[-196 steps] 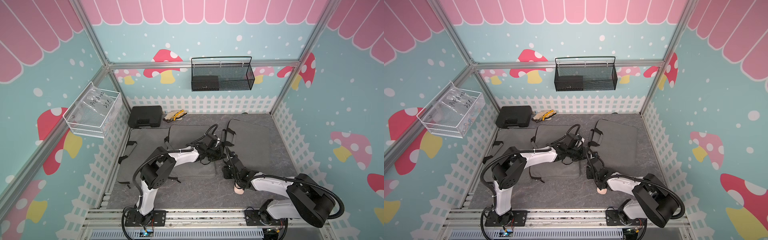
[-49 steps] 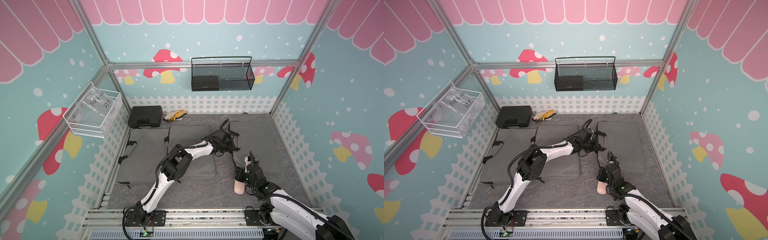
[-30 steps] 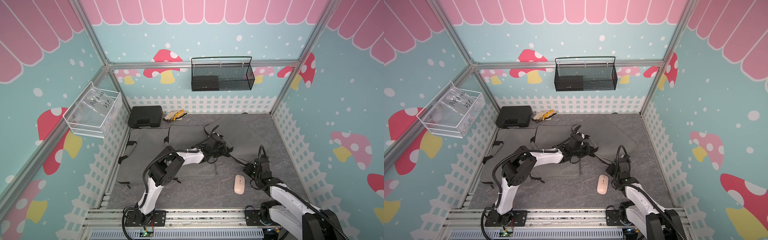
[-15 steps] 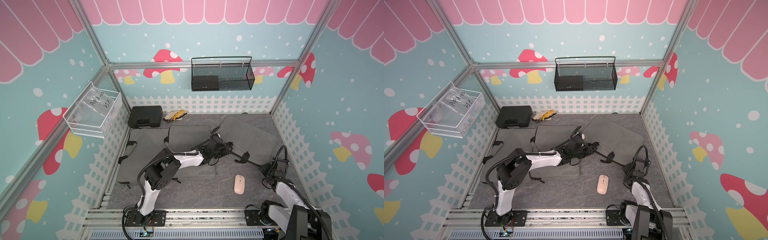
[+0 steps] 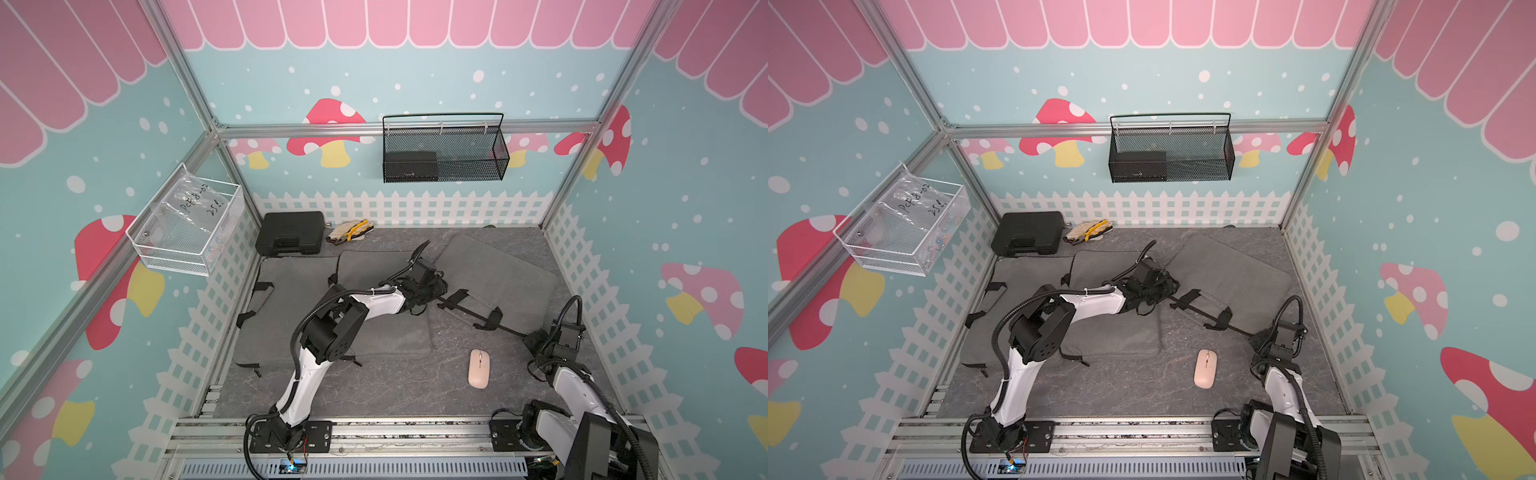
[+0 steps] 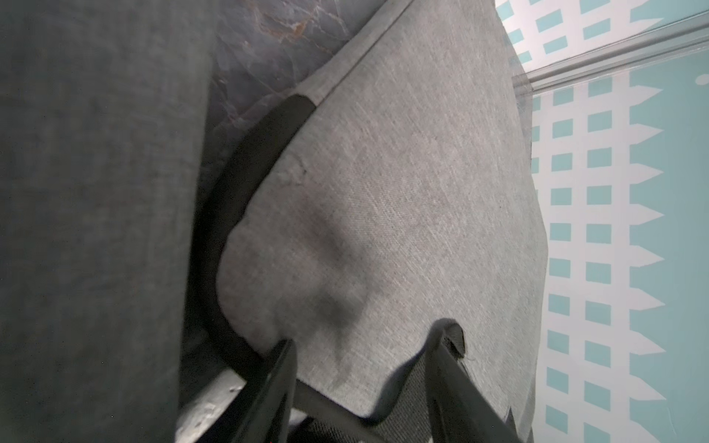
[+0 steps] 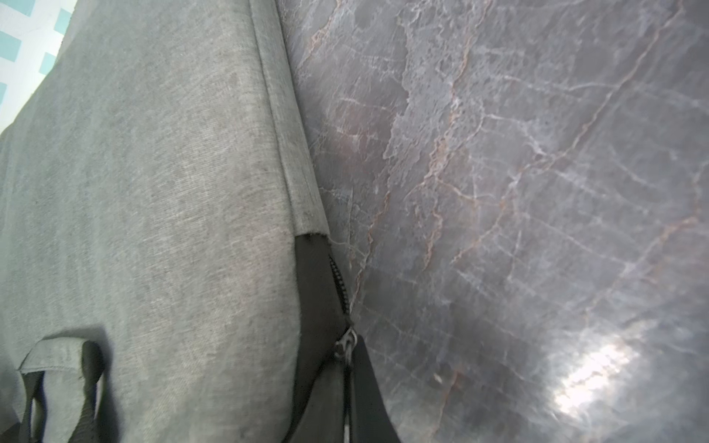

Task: Put the mouse into the laptop bag
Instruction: Unzip the zipper on the zippered laptop bag.

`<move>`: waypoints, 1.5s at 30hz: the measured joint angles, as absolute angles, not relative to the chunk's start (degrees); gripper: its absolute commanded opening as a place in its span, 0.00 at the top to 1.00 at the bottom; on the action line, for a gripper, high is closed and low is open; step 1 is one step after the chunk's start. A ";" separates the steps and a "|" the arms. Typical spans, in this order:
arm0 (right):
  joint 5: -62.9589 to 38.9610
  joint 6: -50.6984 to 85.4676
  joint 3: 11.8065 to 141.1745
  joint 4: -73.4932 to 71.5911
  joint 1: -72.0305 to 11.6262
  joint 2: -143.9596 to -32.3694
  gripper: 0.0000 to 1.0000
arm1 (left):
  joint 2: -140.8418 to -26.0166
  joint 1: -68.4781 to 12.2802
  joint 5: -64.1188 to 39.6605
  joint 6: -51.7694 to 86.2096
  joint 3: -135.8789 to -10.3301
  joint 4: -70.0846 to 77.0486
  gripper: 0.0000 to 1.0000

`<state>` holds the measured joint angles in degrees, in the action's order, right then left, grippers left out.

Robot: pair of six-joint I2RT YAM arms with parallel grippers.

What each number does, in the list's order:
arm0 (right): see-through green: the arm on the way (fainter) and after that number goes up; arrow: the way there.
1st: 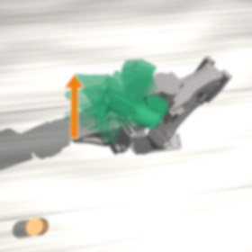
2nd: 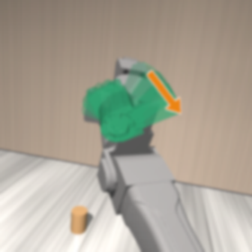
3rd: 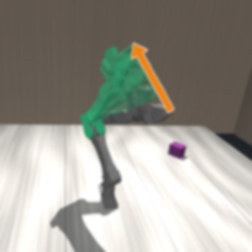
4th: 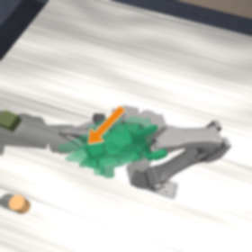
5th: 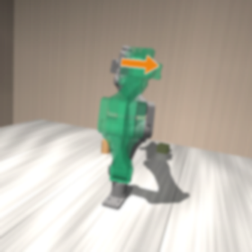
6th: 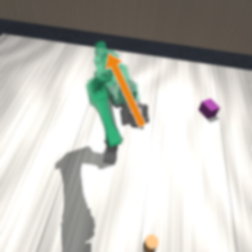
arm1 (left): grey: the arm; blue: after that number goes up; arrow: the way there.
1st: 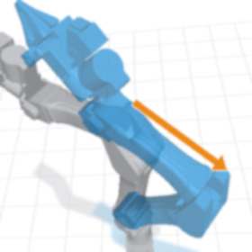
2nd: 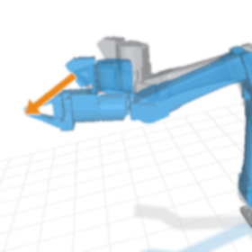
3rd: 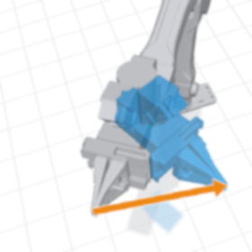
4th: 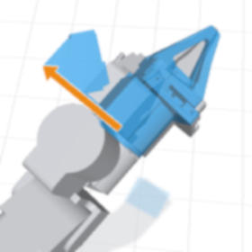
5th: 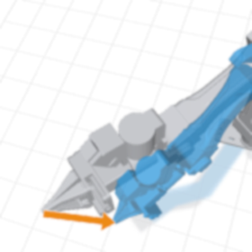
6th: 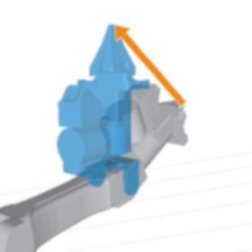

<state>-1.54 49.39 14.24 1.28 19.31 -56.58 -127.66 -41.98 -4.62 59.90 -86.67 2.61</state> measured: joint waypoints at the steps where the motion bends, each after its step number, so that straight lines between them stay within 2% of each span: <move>1: -1.65 49.30 14.20 1.26 19.33 -56.58 1.00 | -127.66 -42.06 -4.12 59.79 -86.67 2.76 0.42; 4: -2.59 49.04 13.96 0.75 19.51 -56.49 1.00 | -127.81 -42.13 -3.49 59.31 -86.67 2.83 0.47; 6: -4.08 48.84 13.06 -0.23 19.51 -56.03 1.00 | -128.22 -42.13 -2.98 58.61 -86.67 3.05 0.55; 10: -7.77 48.82 11.75 -0.99 19.51 -54.87 1.00 | -131.52 -41.89 -2.39 57.34 -89.86 2.59 0.91; 12: -8.97 48.77 11.73 -0.97 19.51 -54.15 1.00 | -132.88 -41.60 -2.81 57.60 -91.74 2.87 1.00; 22: -12.62 48.49 10.55 -1.58 18.20 -51.24 1.00 | -133.82 -41.58 -3.01 57.63 -91.24 8.12 1.00; 31: -8.60 49.82 12.97 3.57 17.15 -55.77 1.00 | -132.57 -41.63 -3.01 57.28 -87.13 14.57 1.00; 36: -12.08 49.39 13.15 4.99 17.10 -53.17 1.00 | -132.55 -41.63 -3.03 57.23 -86.87 15.40 1.00; 41: -13.50 49.12 13.13 6.68 14.83 -48.88 1.00 | -132.55 -41.52 -3.01 57.23 -86.74 16.12 1.00; 45: -14.06 49.15 13.13 6.52 11.62 -50.54 1.00 | -132.55 -41.19 -2.98 57.23 -86.74 16.60 1.00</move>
